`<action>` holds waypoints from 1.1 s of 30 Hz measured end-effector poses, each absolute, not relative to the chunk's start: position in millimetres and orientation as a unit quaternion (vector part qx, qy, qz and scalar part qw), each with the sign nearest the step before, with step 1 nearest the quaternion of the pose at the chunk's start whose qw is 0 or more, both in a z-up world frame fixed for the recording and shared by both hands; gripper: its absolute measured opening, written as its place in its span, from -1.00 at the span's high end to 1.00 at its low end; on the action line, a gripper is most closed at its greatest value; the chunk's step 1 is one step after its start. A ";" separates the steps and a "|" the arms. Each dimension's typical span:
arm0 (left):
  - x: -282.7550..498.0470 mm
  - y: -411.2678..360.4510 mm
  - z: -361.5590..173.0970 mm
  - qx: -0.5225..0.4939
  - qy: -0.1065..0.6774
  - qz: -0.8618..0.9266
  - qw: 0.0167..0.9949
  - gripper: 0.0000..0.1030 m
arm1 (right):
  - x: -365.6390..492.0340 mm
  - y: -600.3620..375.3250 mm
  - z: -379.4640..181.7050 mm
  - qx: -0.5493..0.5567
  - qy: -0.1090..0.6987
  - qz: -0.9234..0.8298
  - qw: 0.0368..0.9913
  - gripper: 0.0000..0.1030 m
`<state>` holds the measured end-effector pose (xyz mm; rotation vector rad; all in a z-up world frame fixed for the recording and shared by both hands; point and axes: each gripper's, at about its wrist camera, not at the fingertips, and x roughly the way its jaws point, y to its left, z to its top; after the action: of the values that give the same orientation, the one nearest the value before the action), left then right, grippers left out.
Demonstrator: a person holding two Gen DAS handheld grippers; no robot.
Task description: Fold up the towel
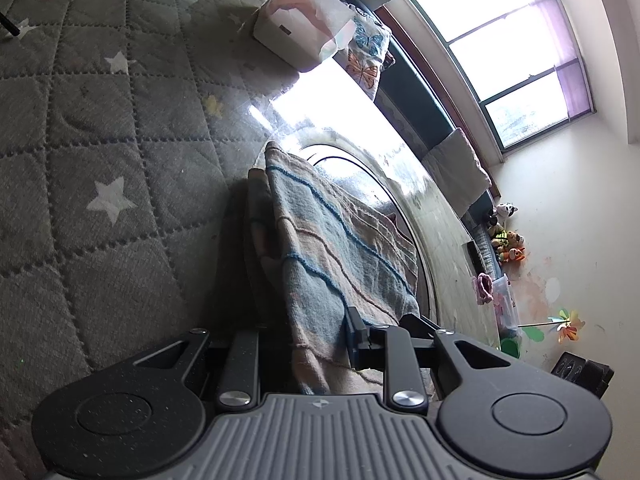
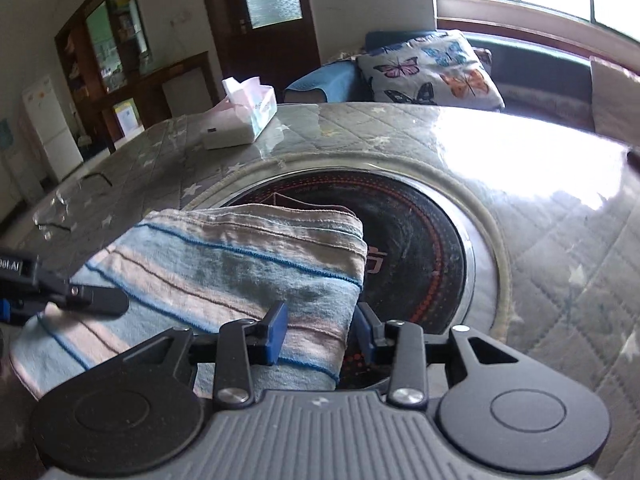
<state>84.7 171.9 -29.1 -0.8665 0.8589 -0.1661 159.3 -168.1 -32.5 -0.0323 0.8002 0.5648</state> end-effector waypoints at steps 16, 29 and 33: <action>87.8 147.0 -4.2 -0.351 0.404 -0.062 0.842 0.58 | 149.2 -180.5 -25.5 0.050 0.370 0.274 0.886 0.84; 137.7 25.7 34.4 -0.263 0.417 -0.128 0.861 0.59 | 133.9 -270.7 19.0 0.048 0.304 0.218 0.926 0.85; 160.7 -20.0 38.1 -0.241 0.418 -0.151 0.863 0.59 | 140.2 -310.8 28.7 0.043 0.295 0.184 0.937 0.85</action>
<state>160.7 -20.0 38.1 -0.5053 0.8766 -0.3169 140.2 -310.8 28.7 0.0872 0.6024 0.3750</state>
